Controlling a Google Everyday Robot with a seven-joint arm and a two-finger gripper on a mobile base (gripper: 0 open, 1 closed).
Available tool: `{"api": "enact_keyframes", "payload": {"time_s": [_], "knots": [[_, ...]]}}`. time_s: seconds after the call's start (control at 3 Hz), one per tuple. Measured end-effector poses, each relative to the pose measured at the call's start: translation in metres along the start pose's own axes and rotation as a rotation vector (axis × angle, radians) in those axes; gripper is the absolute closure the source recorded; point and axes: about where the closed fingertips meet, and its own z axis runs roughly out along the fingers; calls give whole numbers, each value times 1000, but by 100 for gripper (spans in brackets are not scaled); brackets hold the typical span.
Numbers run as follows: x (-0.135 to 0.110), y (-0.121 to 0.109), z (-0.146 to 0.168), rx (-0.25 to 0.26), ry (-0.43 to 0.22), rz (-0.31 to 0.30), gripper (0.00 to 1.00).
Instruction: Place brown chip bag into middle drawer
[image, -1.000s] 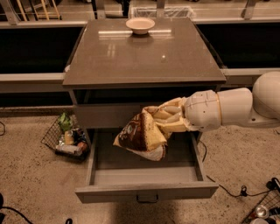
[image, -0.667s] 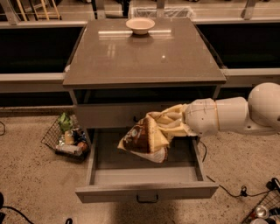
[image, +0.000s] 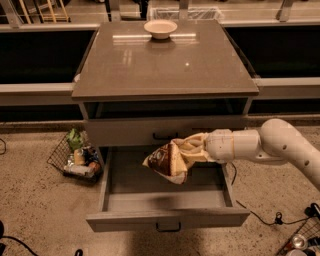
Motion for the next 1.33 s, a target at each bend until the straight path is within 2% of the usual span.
{"api": "enact_keyframes", "payload": {"time_s": [0.33, 0.67, 1.0, 1.33], "knots": [[64, -6, 30, 21, -45, 64, 100], [72, -8, 37, 27, -54, 71, 100], [86, -20, 66, 16, -117, 40, 100], [114, -30, 102, -1, -186, 22, 100]]}}
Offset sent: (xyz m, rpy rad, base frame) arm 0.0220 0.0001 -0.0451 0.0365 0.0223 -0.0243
